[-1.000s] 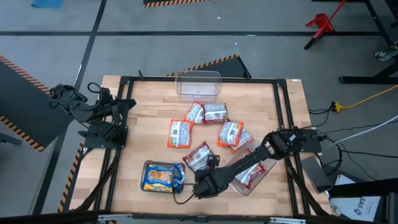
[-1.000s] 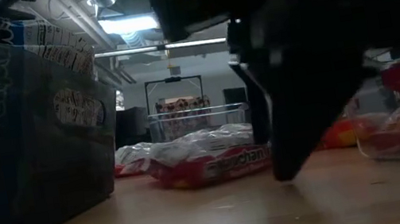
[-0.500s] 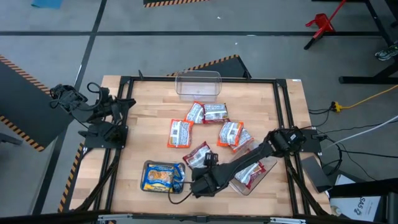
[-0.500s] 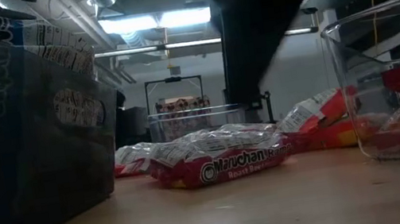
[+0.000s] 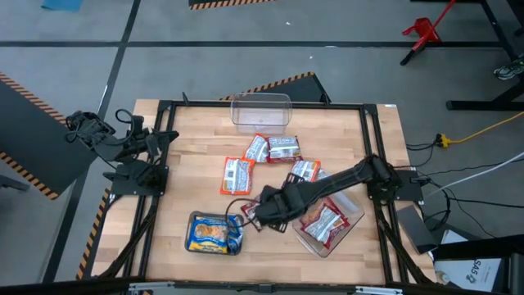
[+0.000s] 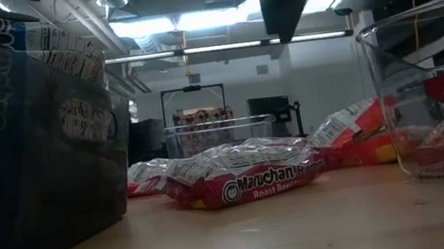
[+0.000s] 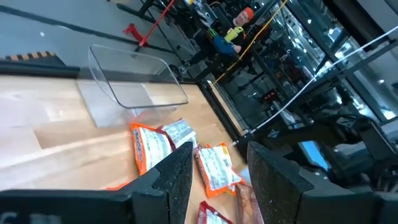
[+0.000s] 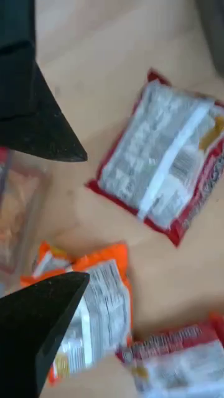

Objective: Sort Maruchan noodles
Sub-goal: Put the orange noodle pack into the top transparent bin

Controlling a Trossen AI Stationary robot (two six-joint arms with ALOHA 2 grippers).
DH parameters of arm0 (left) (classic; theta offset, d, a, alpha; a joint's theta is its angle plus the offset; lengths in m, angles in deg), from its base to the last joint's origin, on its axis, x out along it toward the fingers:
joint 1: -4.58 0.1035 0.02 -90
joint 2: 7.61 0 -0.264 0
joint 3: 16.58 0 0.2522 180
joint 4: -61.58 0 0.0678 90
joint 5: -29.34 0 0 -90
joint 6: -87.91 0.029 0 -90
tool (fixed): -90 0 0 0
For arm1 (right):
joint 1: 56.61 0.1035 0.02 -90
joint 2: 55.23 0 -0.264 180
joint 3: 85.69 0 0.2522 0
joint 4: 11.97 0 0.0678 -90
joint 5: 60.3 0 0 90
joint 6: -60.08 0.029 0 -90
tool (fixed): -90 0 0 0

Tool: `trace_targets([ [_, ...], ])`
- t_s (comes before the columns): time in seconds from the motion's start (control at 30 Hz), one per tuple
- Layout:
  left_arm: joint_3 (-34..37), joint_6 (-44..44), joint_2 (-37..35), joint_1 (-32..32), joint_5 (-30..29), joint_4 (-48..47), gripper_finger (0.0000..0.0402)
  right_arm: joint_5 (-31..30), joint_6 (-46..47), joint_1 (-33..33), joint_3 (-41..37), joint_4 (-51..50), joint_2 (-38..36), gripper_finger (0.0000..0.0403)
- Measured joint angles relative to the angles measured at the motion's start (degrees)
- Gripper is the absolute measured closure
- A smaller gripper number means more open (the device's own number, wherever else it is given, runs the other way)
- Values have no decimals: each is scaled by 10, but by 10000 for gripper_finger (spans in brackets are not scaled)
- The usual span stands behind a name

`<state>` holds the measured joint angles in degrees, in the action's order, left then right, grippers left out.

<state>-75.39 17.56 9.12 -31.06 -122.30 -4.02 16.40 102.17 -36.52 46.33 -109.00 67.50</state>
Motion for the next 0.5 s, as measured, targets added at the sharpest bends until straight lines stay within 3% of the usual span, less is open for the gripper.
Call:
trace_targets([
  [0.13,0,-3,0,0,17,1,255,61,-1,-15,0,4,-13,103],
  [0.37,0,-19,1,0,27,29,255,70,0,-30,0,-44,-84,102],
  [0.5,0,7,1,0,31,57,255,80,0,-45,-2,-67,-167,102],
])
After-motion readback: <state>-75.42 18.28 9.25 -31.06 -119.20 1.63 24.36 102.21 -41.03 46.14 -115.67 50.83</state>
